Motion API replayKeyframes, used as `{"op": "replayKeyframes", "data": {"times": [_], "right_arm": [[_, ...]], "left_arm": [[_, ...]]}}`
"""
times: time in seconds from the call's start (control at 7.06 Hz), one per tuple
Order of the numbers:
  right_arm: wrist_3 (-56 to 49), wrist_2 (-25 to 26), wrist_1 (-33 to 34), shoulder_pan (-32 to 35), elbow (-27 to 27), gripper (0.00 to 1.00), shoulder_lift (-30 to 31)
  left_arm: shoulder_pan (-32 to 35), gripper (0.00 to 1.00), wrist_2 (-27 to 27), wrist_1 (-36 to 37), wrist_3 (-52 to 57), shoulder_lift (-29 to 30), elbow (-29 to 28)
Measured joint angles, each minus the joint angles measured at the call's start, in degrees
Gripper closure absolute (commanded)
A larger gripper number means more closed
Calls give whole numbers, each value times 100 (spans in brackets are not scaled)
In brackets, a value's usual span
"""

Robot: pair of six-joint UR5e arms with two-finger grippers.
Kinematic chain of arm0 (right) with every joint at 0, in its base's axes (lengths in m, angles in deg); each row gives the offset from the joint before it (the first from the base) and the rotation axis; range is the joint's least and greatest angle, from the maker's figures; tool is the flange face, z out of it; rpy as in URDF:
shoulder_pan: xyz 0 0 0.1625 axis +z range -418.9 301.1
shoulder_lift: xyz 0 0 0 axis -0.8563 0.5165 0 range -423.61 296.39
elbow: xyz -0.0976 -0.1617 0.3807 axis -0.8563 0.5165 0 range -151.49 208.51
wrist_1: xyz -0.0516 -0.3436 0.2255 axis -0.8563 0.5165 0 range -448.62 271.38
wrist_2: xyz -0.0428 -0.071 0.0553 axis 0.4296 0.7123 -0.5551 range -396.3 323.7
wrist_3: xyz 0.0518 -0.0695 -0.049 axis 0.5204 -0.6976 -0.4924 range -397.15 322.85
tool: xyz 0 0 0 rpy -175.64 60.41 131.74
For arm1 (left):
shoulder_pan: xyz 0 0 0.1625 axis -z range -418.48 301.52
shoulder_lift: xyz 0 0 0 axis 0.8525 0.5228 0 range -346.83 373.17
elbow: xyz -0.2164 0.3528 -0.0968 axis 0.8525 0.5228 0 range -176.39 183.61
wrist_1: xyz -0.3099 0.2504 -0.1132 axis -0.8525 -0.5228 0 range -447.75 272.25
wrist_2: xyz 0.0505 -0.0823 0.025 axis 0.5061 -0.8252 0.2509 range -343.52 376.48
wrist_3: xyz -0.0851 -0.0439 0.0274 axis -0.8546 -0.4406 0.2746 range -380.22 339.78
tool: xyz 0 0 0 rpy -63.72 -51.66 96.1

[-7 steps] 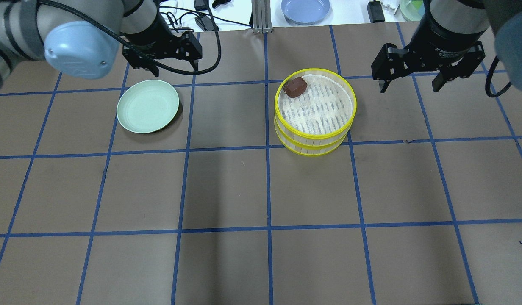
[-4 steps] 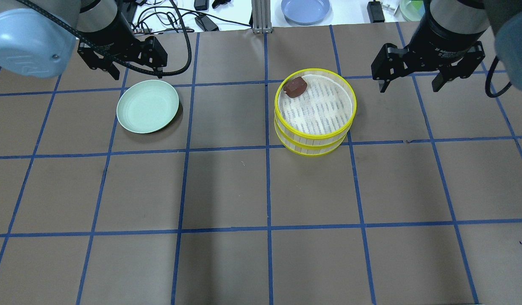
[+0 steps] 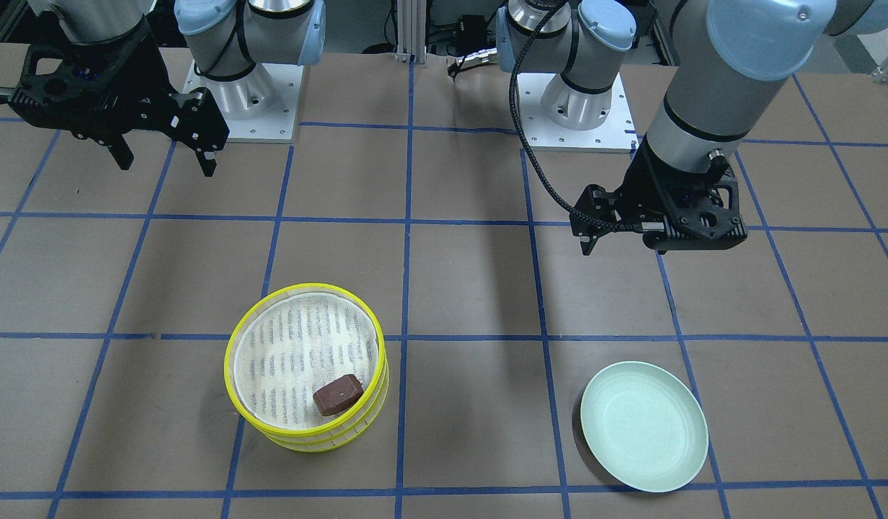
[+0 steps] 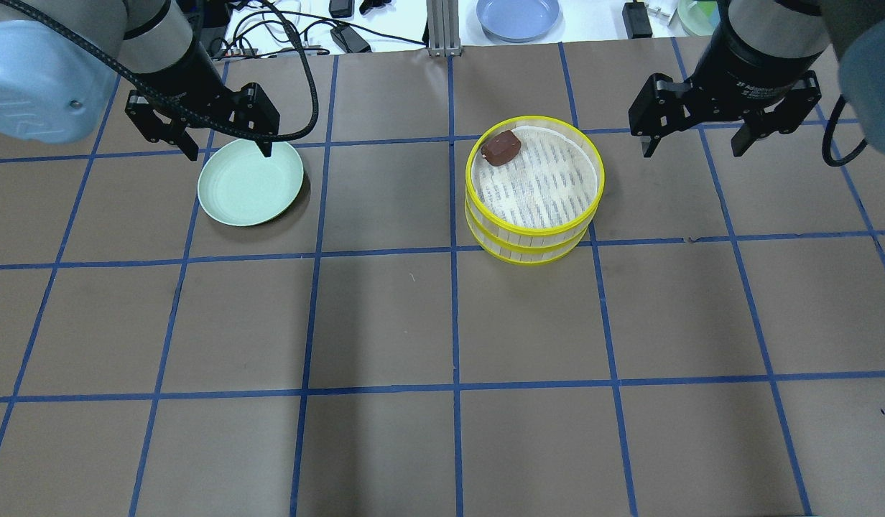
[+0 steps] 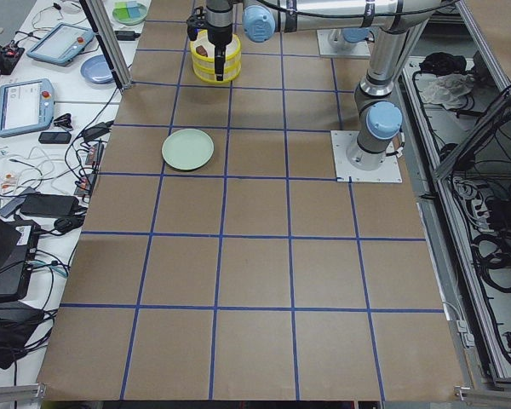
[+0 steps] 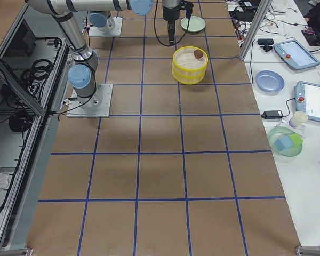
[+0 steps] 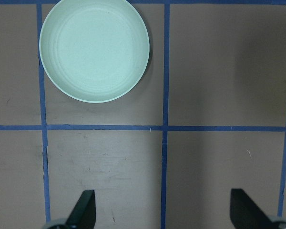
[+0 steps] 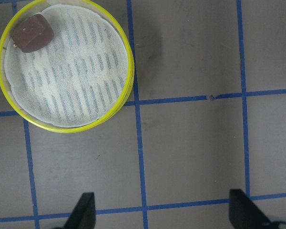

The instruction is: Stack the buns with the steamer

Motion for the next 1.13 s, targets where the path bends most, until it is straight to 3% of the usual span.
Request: {"op": "replayKeyframes", "data": {"times": [1.13], "right_arm": [[-8,6,17,0,0,0,-8]], "left_arm": [[-100,0,-75,6,48,7,17]]}}
